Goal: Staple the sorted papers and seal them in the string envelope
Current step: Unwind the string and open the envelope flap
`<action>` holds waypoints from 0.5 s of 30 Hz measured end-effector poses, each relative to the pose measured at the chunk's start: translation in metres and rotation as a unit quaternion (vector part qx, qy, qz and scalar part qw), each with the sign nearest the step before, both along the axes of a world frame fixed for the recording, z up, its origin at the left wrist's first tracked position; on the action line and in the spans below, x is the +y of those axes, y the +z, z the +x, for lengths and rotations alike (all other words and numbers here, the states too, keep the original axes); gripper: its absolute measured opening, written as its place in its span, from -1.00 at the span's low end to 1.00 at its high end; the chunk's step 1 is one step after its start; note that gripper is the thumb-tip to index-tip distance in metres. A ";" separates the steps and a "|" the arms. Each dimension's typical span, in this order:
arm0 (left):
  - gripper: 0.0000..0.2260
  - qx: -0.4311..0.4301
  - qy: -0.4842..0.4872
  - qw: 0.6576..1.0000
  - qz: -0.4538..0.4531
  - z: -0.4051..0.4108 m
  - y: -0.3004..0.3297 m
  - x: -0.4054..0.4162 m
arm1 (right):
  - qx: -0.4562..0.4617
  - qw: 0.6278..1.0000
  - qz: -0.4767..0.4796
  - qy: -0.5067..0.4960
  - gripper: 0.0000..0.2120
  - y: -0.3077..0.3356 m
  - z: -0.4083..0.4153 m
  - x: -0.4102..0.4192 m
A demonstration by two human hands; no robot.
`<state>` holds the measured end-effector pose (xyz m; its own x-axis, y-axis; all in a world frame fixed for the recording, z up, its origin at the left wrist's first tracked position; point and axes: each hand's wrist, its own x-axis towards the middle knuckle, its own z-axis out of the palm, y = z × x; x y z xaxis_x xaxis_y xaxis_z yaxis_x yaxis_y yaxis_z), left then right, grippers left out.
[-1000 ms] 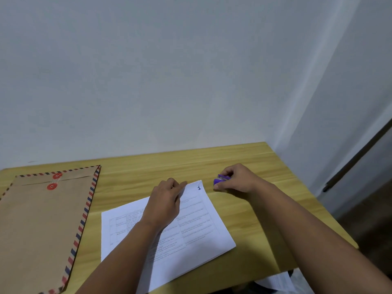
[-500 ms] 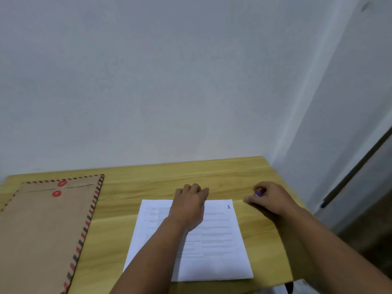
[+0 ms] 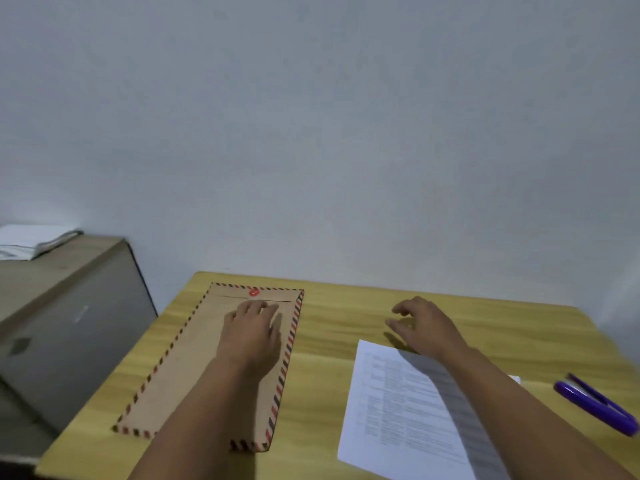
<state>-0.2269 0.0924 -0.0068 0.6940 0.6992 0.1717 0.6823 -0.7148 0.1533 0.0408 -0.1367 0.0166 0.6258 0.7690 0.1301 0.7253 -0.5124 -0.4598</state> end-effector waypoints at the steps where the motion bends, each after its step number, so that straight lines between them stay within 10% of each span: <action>1: -0.51 0.013 0.020 1.000 -0.009 -0.012 -0.003 0.011 | 0.007 1.000 -0.010 0.016 -0.66 0.000 -0.010 0.018; 15: -0.33 0.041 0.101 0.992 -0.068 -0.035 -0.046 -0.014 | 0.000 0.987 -0.080 0.141 -0.45 -0.017 -0.132 0.174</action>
